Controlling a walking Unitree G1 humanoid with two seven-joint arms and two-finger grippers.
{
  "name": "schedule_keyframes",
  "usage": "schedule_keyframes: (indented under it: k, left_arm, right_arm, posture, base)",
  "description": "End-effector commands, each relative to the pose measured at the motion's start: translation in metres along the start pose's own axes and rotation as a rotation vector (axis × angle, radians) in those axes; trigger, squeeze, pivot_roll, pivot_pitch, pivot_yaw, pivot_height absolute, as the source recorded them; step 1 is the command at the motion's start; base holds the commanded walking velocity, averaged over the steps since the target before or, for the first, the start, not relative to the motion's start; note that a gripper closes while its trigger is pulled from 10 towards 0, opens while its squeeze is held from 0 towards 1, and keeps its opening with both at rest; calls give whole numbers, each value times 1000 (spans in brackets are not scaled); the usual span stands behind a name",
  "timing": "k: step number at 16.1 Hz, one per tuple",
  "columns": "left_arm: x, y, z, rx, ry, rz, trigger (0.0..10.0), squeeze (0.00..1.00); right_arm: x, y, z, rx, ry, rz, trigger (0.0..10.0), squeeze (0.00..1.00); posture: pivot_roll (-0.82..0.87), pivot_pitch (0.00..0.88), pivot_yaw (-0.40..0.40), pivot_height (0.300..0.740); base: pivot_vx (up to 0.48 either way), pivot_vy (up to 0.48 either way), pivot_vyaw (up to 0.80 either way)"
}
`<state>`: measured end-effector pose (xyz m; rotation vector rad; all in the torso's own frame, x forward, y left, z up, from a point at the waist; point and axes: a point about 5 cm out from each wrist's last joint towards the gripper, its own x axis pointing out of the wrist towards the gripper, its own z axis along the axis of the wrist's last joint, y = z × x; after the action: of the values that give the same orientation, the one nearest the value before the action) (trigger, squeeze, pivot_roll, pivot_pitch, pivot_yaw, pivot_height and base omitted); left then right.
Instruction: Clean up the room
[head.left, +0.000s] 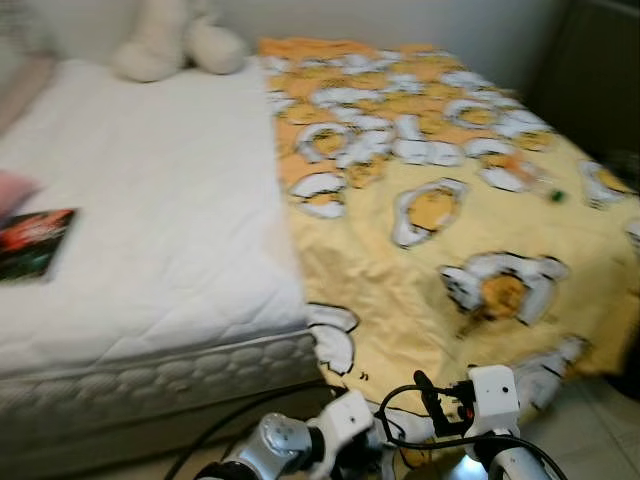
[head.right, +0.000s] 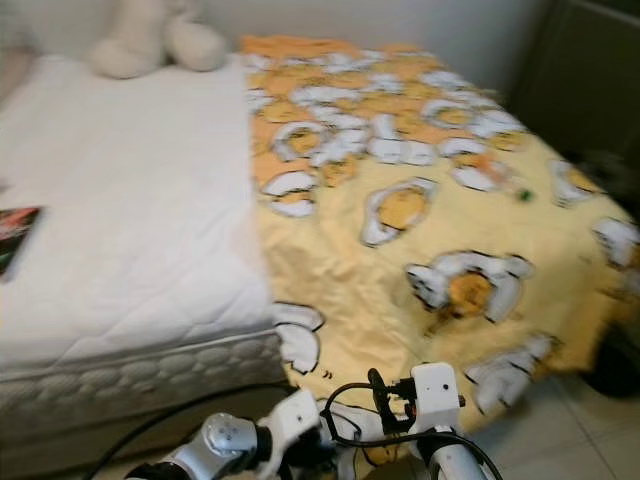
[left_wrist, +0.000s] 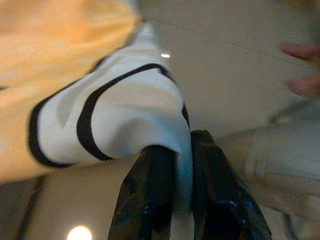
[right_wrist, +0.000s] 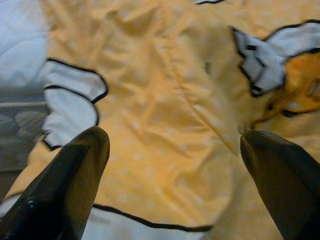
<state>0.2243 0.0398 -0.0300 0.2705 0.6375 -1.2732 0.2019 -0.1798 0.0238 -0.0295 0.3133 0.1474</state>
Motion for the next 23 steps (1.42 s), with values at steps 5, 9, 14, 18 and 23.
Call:
schedule_keyframes:
  k: [5, 9, 14, 18, 23]
  left_arm:
    - [0, -21, -29, -2, 122, -109, 10000, 0]
    - [-4, -21, -34, 10, 141, -100, 10000, 0]
    - [-49, 65, 24, 13, -196, 530, 10000, 1000]
    - [-111, 119, 83, -155, -595, 871, 10000, 1000]
    - [-118, 126, 98, -201, -652, 1056, 10000, 1000]
  right_arm:
    - [-3, 0, -3, -5, 15, 10, 10000, 0]
    - [-2, 0, -4, -8, 20, 15, 10000, 0]
    - [11, -15, 24, 12, -100, -124, 10000, 0]
    - [34, -35, 72, 112, -282, -305, 10000, 0]
    - [55, -38, 84, 81, -293, -305, 10000, 0]
  posture:
    - [-73, 89, -2, 740]
    - [-67, 88, -2, 740]
    - [-31, 21, 27, 740]
    - [13, 0, 52, 740]
    - [47, 0, 31, 740]
  base:
    - [0, 0, 0]
    - [0, 0, 0]
    - [0, 0, 0]
    - [0, 0, 0]
    - [0, -373, 145]
